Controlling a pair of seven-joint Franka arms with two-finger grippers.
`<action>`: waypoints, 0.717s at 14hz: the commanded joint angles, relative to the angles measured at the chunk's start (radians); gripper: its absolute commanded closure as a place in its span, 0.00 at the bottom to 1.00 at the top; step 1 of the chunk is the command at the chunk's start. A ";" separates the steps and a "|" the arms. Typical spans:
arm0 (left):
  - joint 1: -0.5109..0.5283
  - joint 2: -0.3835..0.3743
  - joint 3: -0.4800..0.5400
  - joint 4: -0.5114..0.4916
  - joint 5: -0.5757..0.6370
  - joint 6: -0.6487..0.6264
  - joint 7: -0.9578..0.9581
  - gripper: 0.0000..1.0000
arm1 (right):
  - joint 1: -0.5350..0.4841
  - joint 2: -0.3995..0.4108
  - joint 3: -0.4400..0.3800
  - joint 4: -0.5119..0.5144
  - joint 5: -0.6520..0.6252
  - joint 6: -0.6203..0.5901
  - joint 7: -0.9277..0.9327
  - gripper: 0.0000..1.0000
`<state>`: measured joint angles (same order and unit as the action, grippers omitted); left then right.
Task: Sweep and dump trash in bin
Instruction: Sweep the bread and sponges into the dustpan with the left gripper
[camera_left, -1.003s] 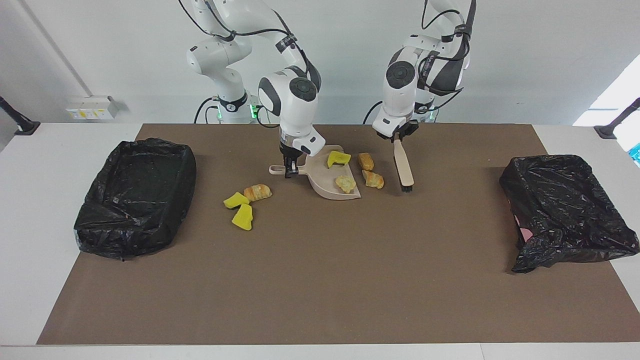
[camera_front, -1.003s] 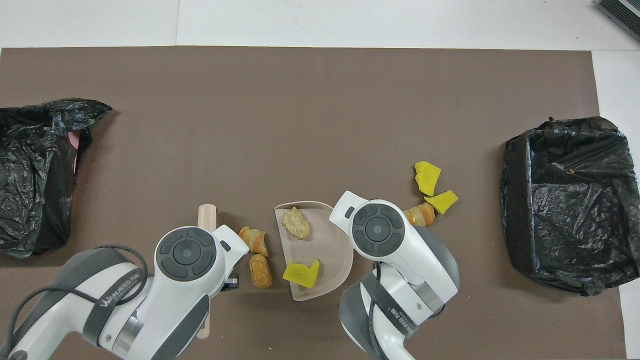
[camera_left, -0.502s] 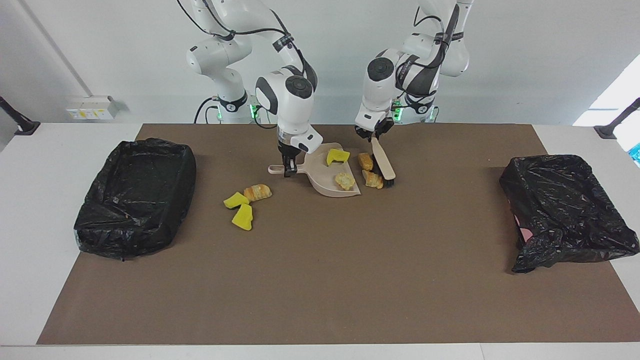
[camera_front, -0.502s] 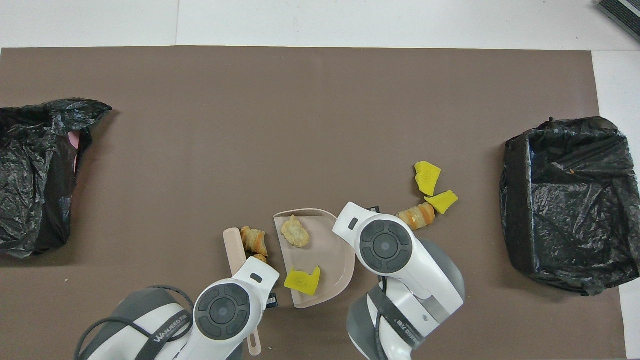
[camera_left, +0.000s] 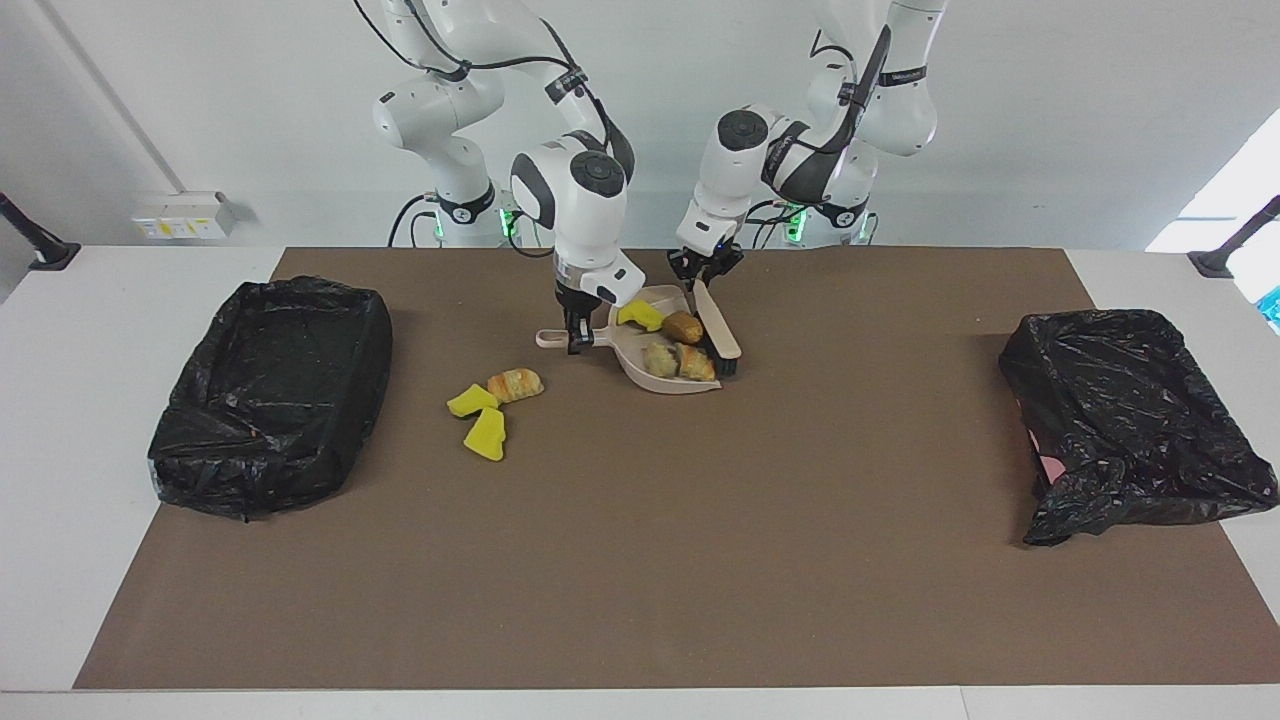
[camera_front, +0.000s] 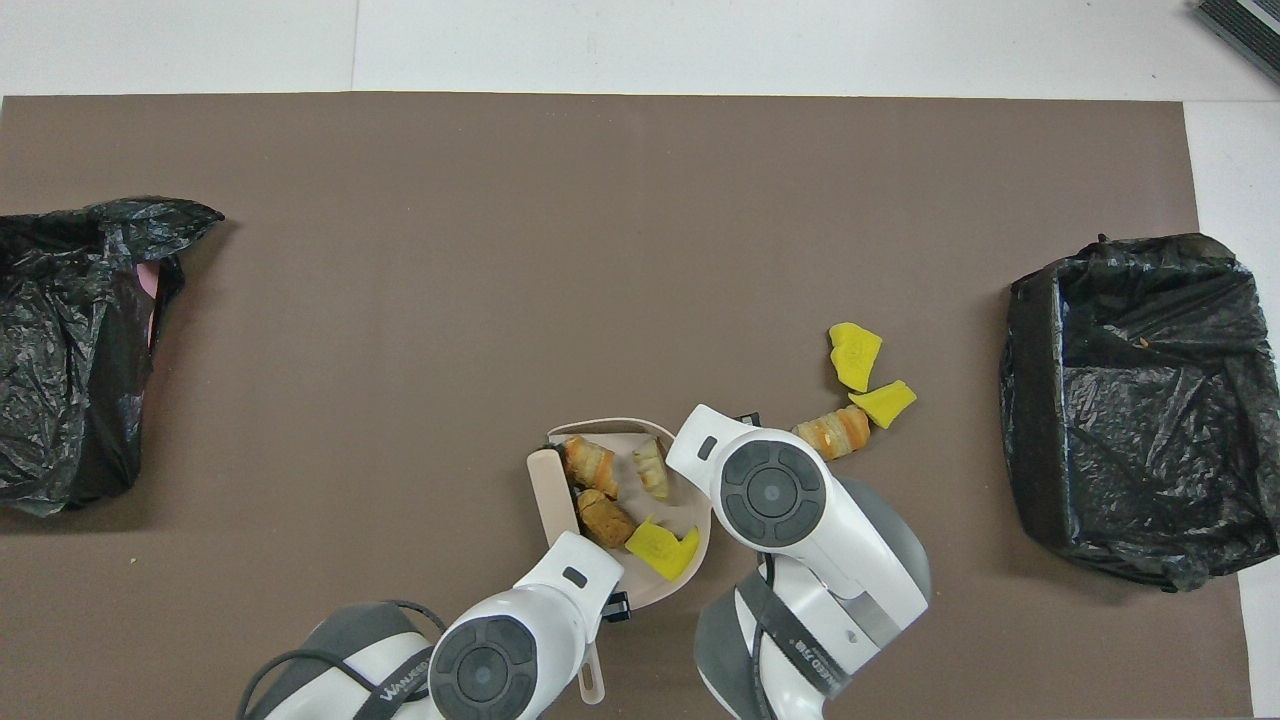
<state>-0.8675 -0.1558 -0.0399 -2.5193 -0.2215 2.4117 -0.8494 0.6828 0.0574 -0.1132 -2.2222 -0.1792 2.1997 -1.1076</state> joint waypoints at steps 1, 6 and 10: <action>-0.057 0.054 0.015 0.077 -0.052 0.015 0.046 1.00 | -0.009 -0.022 0.003 -0.033 -0.019 0.006 -0.032 1.00; -0.016 0.050 0.028 0.129 -0.045 -0.122 0.032 1.00 | -0.011 -0.021 0.003 -0.030 -0.019 -0.001 -0.021 1.00; 0.116 0.045 0.028 0.229 0.022 -0.311 0.030 1.00 | -0.025 -0.022 0.003 -0.017 -0.017 -0.014 -0.018 1.00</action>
<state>-0.8059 -0.1045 -0.0087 -2.3369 -0.2334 2.1839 -0.8274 0.6814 0.0571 -0.1132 -2.2224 -0.1792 2.1994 -1.1076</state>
